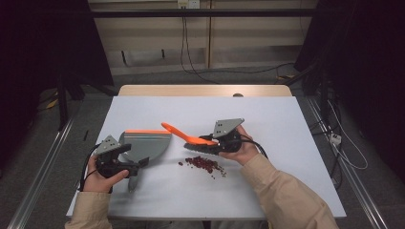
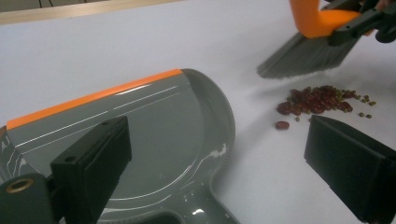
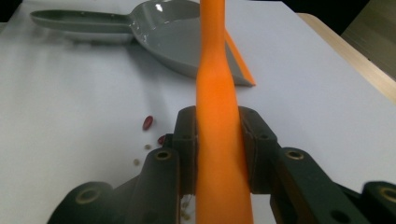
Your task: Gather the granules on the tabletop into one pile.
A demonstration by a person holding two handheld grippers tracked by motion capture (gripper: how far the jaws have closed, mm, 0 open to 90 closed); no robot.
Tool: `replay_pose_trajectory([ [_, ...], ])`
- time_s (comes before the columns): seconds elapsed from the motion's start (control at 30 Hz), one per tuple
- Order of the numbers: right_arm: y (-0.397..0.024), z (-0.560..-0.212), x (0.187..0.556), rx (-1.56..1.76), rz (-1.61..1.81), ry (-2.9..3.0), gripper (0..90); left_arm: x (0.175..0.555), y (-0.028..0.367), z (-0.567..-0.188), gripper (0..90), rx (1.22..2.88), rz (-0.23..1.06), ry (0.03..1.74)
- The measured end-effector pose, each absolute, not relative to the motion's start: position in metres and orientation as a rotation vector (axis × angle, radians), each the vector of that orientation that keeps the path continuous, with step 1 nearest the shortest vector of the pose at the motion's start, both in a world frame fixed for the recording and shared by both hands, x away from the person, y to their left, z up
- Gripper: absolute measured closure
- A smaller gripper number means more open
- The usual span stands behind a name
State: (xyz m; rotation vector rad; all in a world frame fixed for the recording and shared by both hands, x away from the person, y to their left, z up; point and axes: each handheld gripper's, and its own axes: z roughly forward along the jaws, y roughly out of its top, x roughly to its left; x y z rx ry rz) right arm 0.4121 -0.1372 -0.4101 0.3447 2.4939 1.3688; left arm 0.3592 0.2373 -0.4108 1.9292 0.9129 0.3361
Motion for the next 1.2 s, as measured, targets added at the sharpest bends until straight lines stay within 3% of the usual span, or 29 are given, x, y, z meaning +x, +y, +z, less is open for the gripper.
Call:
replay_pose_trajectory([
  [0.27,-0.116,-0.428,0.431,0.272,1.335,2.546,71.6,0.360,0.241,-0.412,7.3,1.918,0.334,0.927],
  [1.2,-0.127,-0.417,0.386,0.183,1.296,2.622,71.6,0.360,0.242,-0.411,7.3,1.919,0.342,0.923],
])
